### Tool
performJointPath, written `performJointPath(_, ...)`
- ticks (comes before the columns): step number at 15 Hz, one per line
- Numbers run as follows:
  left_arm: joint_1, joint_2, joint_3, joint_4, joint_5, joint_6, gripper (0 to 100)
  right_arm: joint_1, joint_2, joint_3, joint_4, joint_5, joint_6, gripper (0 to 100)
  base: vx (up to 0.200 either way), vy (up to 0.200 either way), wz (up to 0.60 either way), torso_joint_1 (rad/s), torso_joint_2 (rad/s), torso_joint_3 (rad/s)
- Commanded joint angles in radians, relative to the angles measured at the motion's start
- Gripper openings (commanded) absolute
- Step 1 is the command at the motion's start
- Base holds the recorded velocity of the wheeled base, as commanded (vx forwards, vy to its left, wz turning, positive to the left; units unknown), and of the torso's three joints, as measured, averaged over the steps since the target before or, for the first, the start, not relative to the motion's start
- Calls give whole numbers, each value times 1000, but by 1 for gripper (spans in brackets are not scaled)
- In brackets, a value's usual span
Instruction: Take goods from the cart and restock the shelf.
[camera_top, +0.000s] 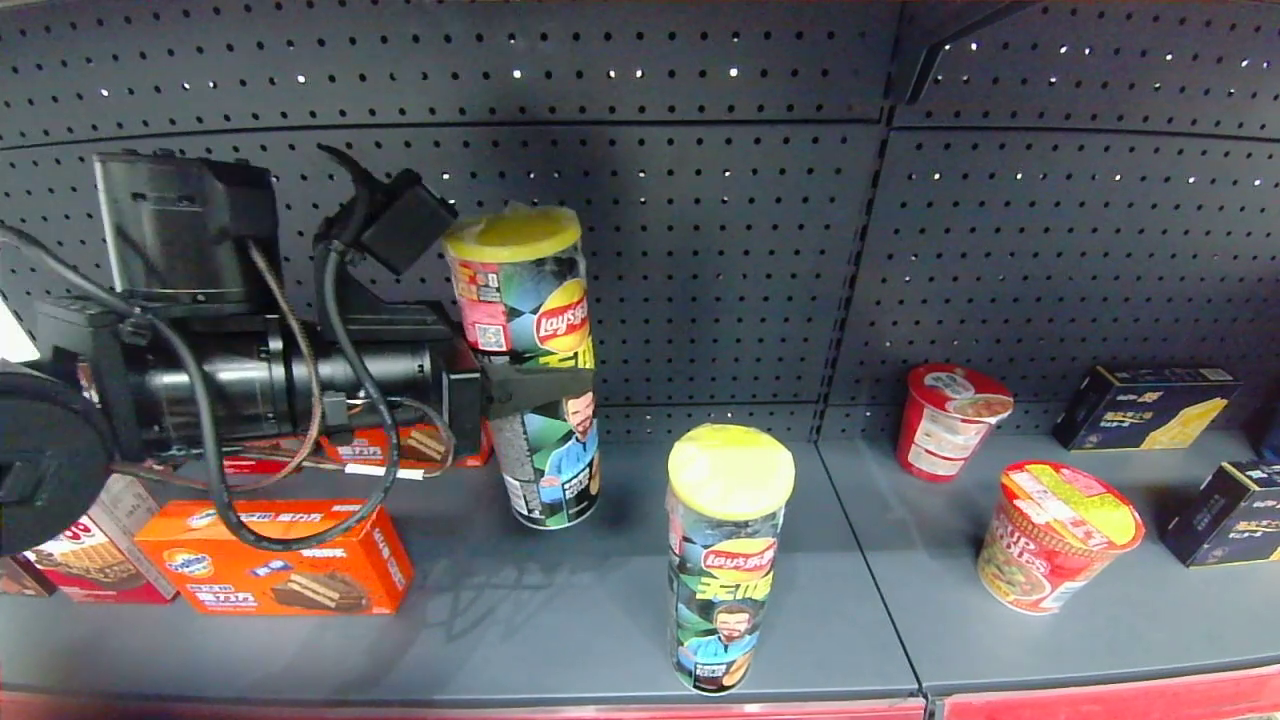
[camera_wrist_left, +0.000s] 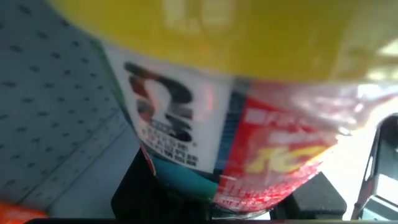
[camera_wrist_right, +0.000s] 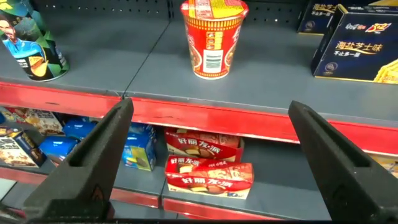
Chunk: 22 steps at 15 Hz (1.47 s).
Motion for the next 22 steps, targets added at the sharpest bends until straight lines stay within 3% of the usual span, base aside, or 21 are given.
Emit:
performJointPath(1, -1, 104, -13, -54, -56, -2, 0, 0, 3, 8, -3, -1, 0, 100, 0, 0, 0, 0, 0, 0)
performJointPath(3, -6, 149, -45, -63, -58, -2, 0, 0, 3, 8, -3, -1, 0, 100, 0, 0, 0, 0, 0, 0)
performJointPath(8, -11, 296, -248, -51, -58, -2, 0, 2, -6, 20, -5, -1, 0, 100, 0, 0, 0, 0, 0, 0)
performJointPath(10, -37, 353, -303, -51, -59, -1, 0, 2, -6, 23, -5, -1, 0, 100, 0, 0, 0, 0, 0, 0)
performJointPath(22, -57, 540, -447, -63, -73, 4, 0, 7, -11, 36, -5, -46, 3, 100, 0, 0, 0, 0, 0, 0)
